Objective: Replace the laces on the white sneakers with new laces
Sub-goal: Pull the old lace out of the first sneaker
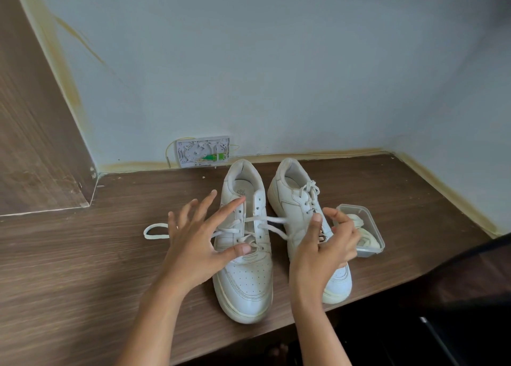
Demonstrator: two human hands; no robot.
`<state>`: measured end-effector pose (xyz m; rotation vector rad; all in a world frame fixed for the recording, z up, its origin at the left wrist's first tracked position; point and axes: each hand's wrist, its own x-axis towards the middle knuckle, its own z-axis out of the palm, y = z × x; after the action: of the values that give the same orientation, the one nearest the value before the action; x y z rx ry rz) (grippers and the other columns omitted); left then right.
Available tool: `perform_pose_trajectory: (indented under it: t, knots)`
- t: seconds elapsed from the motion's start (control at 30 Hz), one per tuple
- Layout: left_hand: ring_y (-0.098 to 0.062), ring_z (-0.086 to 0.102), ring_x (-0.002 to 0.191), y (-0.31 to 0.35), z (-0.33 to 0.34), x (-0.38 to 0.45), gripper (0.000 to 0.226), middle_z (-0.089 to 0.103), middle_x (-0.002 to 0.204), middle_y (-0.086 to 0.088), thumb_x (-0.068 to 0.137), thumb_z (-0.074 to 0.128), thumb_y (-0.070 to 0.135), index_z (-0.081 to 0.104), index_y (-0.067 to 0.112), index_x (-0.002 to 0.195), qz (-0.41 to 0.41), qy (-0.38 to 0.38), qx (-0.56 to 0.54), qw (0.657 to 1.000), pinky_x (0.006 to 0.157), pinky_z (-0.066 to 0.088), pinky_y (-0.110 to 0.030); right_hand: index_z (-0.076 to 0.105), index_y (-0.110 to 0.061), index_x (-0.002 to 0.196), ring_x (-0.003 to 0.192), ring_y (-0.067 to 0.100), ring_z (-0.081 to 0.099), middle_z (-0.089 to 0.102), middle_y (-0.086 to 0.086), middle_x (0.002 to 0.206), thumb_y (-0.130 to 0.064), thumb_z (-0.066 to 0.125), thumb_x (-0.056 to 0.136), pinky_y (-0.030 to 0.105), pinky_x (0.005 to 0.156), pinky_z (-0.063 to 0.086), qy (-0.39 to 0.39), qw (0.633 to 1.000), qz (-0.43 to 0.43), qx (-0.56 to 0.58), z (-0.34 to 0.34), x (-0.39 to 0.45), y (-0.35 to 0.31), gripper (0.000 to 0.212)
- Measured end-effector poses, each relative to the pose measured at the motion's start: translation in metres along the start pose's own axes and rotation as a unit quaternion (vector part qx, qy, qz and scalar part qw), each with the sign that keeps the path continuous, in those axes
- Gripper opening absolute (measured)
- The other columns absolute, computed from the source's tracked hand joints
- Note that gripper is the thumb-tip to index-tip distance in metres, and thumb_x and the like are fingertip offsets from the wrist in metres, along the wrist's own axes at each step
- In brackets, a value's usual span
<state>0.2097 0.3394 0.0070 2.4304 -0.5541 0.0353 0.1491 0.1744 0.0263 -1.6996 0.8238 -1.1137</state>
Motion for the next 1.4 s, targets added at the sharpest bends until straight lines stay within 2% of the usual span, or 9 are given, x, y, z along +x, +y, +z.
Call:
perform_pose_trajectory:
  t: [0.1,0.3,0.53,0.7,0.8,0.9,1.03,1.2,1.4]
  knots:
    - [-0.022,0.008,0.147,0.001,0.000,0.000,0.081,0.008,0.161,0.020,0.056,0.035,0.096,0.009,0.080,0.131,-0.001,0.004,-0.008,1.000,0.117,0.003,-0.058,0.060,-0.032,0.107,0.113,0.007,0.025,0.041,-0.010,0.125,-0.036,0.054,0.098,0.037,0.097,0.025,-0.059,0.992,-0.108,-0.039,0.002,-0.005,-0.003,0.012]
    - [-0.021,0.011,0.145,0.001,0.001,0.001,0.080,0.011,0.161,0.020,0.057,0.034,0.096,0.006,0.081,0.130,0.006,0.007,-0.005,1.000,0.116,0.007,-0.058,0.063,-0.038,0.106,0.131,0.028,0.026,0.041,0.000,0.140,-0.043,0.066,0.090,0.059,0.108,0.027,-0.204,0.920,-0.242,-0.232,0.011,-0.023,0.007,0.017]
    - [-0.022,0.011,0.146,-0.001,0.002,0.001,0.083,0.010,0.161,0.019,0.056,0.034,0.098,0.006,0.078,0.133,0.004,0.002,0.003,1.000,0.116,0.008,-0.059,0.062,-0.037,0.089,0.123,0.023,0.031,0.045,-0.010,0.131,-0.014,0.075,0.080,0.050,0.102,0.029,-0.162,0.941,-0.230,-0.187,0.012,-0.025,0.005,0.028]
    - [-0.020,0.005,0.146,-0.002,0.000,0.001,0.083,0.006,0.161,0.020,0.056,0.034,0.098,0.003,0.079,0.132,0.001,-0.013,-0.003,1.000,0.118,0.002,-0.059,0.060,-0.025,0.093,0.106,0.015,0.034,0.046,-0.006,0.114,-0.023,0.062,0.095,0.035,0.091,0.020,0.012,0.987,-0.145,-0.067,0.005,-0.003,0.002,0.003]
    - [-0.021,0.006,0.147,-0.002,0.000,0.001,0.082,0.006,0.161,0.020,0.057,0.033,0.098,0.003,0.080,0.131,0.004,-0.012,-0.001,1.000,0.117,0.005,-0.060,0.060,-0.014,0.095,0.104,0.015,0.033,0.044,0.001,0.110,-0.030,0.056,0.099,0.043,0.096,0.023,0.063,0.996,-0.057,-0.035,0.000,0.010,0.006,0.016]
    - [-0.021,0.006,0.147,-0.002,0.000,0.001,0.082,0.006,0.161,0.020,0.057,0.034,0.098,0.003,0.079,0.131,0.002,-0.014,0.000,1.000,0.117,0.006,-0.060,0.059,-0.016,0.097,0.103,0.016,0.030,0.041,-0.002,0.112,-0.038,0.054,0.099,0.051,0.095,0.027,0.047,0.996,-0.039,-0.063,0.002,0.008,0.010,0.022]
    - [-0.020,0.005,0.146,-0.003,0.000,0.000,0.082,0.006,0.161,0.020,0.058,0.034,0.097,0.003,0.079,0.132,0.002,-0.013,-0.001,1.000,0.117,0.005,-0.060,0.057,-0.025,0.110,0.105,0.011,0.026,0.040,-0.004,0.120,-0.045,0.052,0.095,0.038,0.094,0.023,-0.007,0.994,-0.091,-0.065,0.007,-0.001,0.008,0.026]
    - [-0.018,0.006,0.145,0.000,-0.001,0.001,0.082,0.007,0.161,0.021,0.057,0.037,0.094,0.004,0.080,0.131,-0.001,-0.014,-0.014,1.000,0.118,0.002,-0.057,0.063,-0.039,0.102,0.126,0.022,0.027,0.038,-0.004,0.136,-0.049,0.060,0.093,0.041,0.102,0.023,-0.178,0.948,-0.197,-0.176,0.009,-0.008,0.010,0.014]
    - [-0.022,0.009,0.145,-0.001,0.000,0.000,0.081,0.010,0.161,0.019,0.057,0.037,0.094,0.005,0.081,0.130,0.001,-0.009,-0.010,1.000,0.117,0.008,-0.058,0.060,-0.036,0.091,0.123,0.026,0.030,0.042,-0.006,0.133,-0.027,0.068,0.090,0.045,0.104,0.023,-0.189,0.939,-0.209,-0.198,0.013,-0.012,0.016,0.012]
